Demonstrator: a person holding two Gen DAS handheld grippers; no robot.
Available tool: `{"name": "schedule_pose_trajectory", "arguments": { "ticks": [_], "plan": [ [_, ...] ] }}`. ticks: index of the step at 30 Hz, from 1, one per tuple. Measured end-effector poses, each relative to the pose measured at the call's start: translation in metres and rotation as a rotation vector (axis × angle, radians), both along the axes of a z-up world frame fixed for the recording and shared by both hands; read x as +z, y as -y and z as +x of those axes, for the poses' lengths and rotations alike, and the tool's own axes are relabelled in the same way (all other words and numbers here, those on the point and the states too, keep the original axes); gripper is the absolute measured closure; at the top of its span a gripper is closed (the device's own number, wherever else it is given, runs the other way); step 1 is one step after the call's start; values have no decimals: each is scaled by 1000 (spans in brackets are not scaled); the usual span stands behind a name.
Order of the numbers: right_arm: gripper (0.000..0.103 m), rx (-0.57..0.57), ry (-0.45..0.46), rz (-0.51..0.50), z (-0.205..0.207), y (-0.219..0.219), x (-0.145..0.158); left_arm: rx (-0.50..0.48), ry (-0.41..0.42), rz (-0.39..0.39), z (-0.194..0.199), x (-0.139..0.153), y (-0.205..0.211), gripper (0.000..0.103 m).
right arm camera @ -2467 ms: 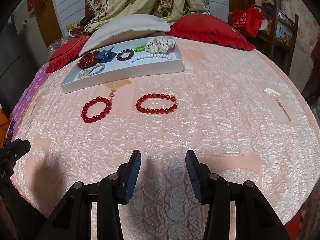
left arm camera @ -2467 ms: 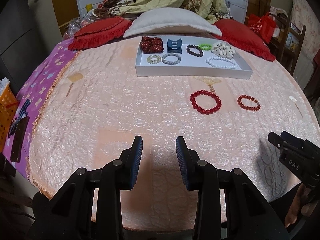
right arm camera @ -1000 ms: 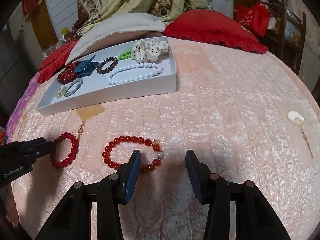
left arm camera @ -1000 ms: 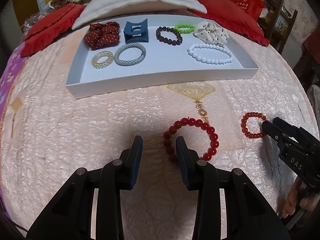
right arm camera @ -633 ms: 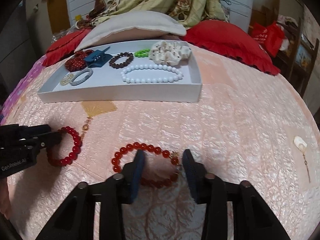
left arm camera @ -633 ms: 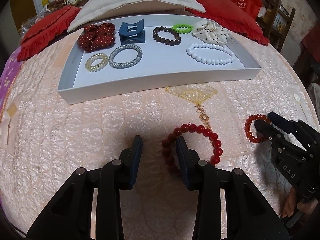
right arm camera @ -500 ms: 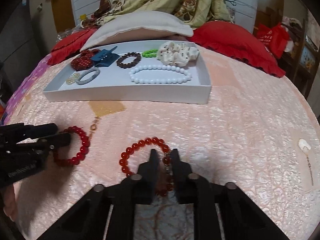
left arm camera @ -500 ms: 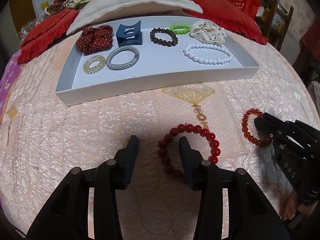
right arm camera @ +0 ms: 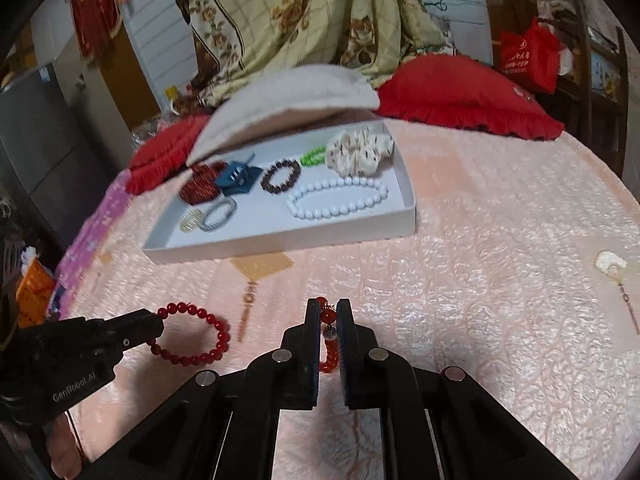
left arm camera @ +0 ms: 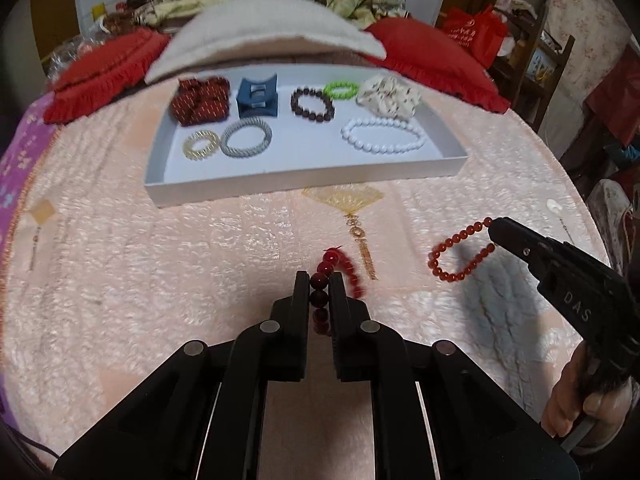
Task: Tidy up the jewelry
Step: 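Lift and carry both red bead bracelets toward the tray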
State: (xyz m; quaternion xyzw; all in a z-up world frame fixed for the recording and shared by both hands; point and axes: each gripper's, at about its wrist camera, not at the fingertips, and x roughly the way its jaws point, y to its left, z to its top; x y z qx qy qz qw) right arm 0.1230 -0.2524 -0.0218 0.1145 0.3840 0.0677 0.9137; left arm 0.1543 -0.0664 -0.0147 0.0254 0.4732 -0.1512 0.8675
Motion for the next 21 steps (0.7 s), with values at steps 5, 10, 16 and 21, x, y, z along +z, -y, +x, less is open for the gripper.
{"name": "schedule_pose_trajectory", "arguments": {
  "ticks": [5,10,16,21],
  "plan": [
    [96,2,22,-1,-14,-5,14,-6,55,24,-22,21,-4,95],
    [96,-1,46,-3,-31,-8,28,8,93,32,-40,35,-13,95],
    [96,12,88,-27,-54,-18,45,43,132,27,-58,48,-26,95],
    [96,21,115,-41,-72,-25,58,60,157,15,-72,56,-36,95]
  ]
}}
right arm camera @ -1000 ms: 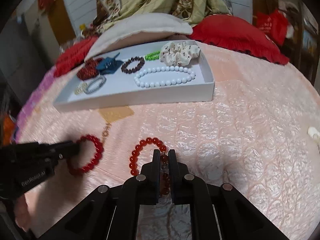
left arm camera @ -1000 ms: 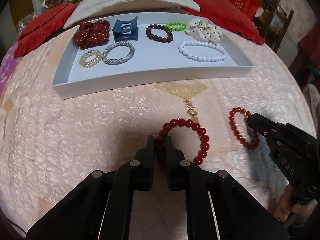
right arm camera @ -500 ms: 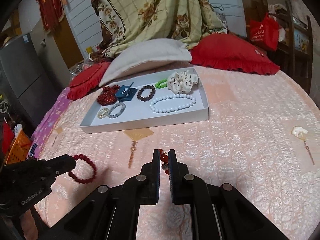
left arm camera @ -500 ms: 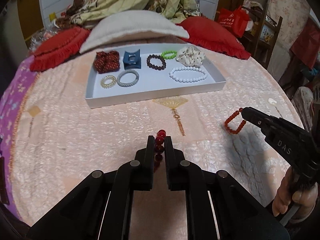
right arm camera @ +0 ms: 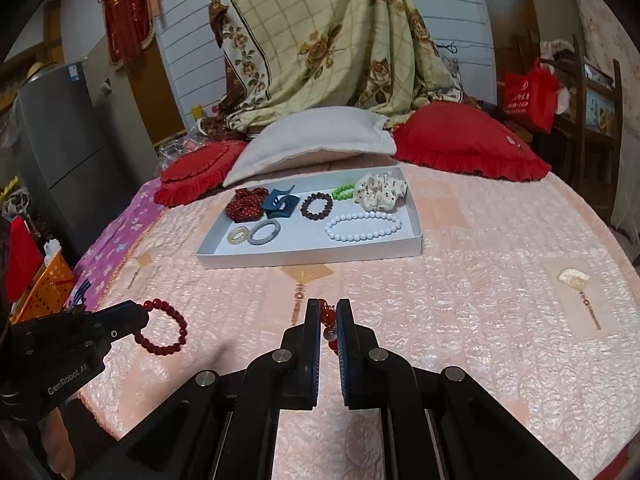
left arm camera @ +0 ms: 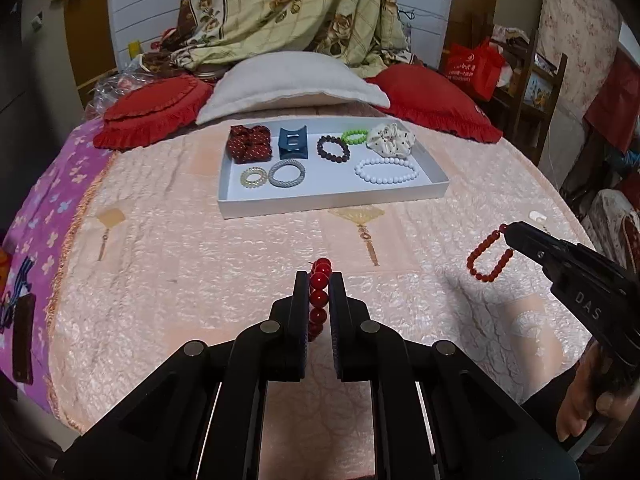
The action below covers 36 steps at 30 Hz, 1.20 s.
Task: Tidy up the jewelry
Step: 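Lift and carry both red bead bracelets toward the tray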
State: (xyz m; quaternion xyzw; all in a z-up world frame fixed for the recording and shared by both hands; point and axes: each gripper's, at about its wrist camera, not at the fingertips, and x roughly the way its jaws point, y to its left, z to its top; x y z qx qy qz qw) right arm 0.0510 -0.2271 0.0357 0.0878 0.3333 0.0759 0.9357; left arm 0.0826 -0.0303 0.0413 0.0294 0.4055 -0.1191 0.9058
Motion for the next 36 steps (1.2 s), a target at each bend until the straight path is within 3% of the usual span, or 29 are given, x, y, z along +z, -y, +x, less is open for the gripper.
{"name": "schedule_pose_trajectory", "arguments": {
  "ticks": [15,26,36],
  "plan": [
    [96,37,58,-58,-37,-31,29,30,136,25,-39,28,-22,95],
    [96,52,70,-62,-45,-40,34,85,112,68,-39,19,-34,95],
    [96,42,45,-38,-33,-31,24,71,75,89,-27,10,-24,95]
  ]
}}
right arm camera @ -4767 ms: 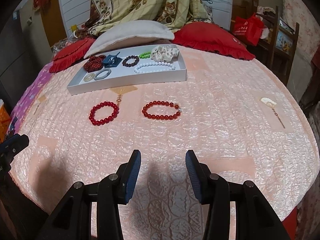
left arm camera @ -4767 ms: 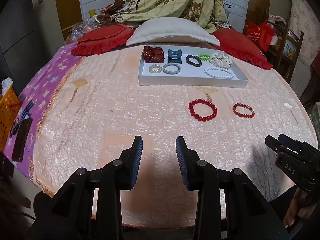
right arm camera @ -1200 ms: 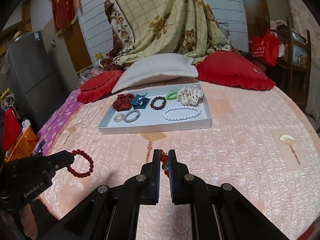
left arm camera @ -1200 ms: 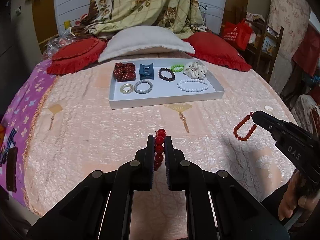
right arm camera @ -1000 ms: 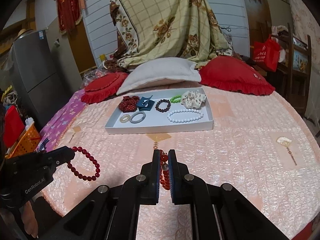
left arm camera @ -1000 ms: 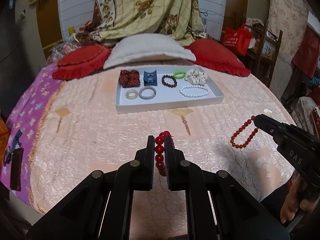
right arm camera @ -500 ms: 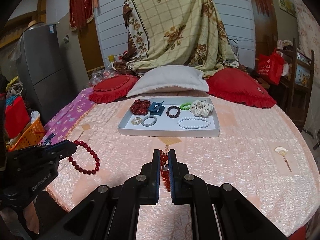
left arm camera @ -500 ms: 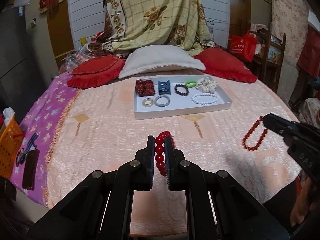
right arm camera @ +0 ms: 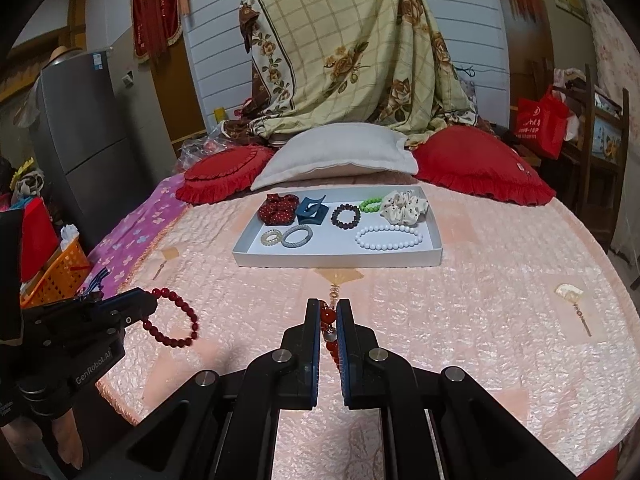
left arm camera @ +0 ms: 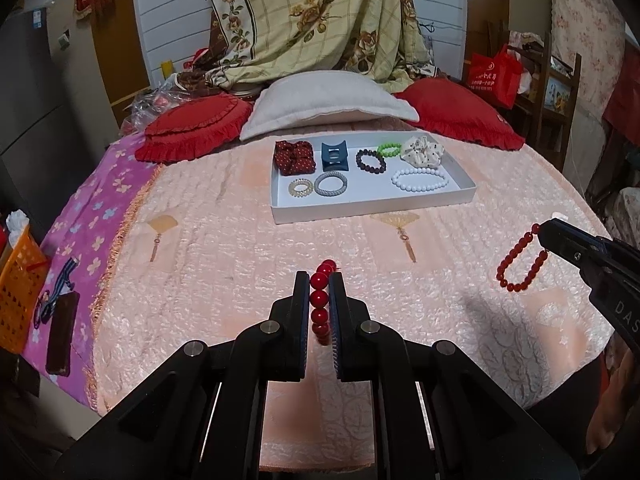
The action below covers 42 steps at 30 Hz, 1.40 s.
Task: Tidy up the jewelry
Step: 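Lift and carry both red bead bracelets toward the tray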
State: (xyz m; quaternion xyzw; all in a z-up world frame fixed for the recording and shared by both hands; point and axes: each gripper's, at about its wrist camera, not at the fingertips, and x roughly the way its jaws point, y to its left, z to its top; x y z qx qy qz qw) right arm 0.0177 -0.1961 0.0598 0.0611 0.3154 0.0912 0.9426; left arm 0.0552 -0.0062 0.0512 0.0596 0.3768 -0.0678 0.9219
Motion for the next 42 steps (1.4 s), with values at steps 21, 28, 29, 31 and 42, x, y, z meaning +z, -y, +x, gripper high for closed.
{"name": "schedule_pose_trajectory", "arguments": {
  "ticks": [21,28,29,31,42],
  "plan": [
    [96,-11,-64,39,48,20,-18,10,-87,56,51,-29,15,95],
    [96,10,-58,14,72,17,-12,23,-97,34,74,-27,4,95],
    [96,13,-54,10,76,17,-9,28,-94,34,78,-25,2,95],
    [96,16,-45,4,84,17,-5,36,-79,49,85,-20,-3,95],
    [96,22,-43,-3,112,19,-2,52,-33,108,105,-13,-6,95]
  ]
}}
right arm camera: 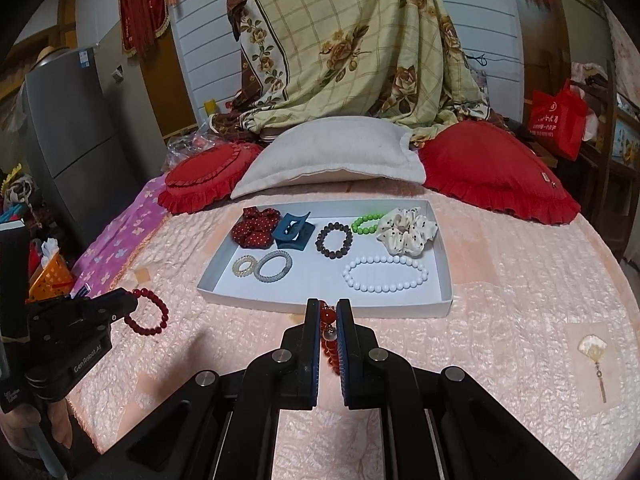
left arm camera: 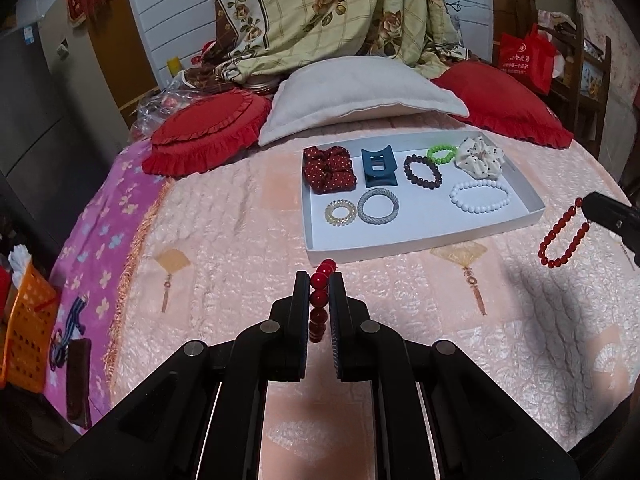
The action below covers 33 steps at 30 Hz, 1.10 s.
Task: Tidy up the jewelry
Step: 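Lift and carry both red bead bracelets toward the tray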
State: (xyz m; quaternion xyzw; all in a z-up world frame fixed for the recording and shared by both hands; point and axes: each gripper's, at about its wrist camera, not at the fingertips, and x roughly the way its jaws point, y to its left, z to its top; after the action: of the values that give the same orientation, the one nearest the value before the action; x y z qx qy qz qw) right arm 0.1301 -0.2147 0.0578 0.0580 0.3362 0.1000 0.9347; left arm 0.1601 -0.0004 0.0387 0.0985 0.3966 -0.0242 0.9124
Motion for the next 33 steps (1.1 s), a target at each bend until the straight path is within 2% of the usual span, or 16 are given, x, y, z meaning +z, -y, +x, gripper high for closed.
{"name": "schedule_pose_trajectory", "arguments": {
  "ticks": [19,33],
  "plan": [
    [96,-5,25,-32,21,2,13,-41,-2,11,20,-2,16,95],
    [96,-14,18,-53,41,5,10,-85,-34,-30,49,2,24,95]
  ]
}}
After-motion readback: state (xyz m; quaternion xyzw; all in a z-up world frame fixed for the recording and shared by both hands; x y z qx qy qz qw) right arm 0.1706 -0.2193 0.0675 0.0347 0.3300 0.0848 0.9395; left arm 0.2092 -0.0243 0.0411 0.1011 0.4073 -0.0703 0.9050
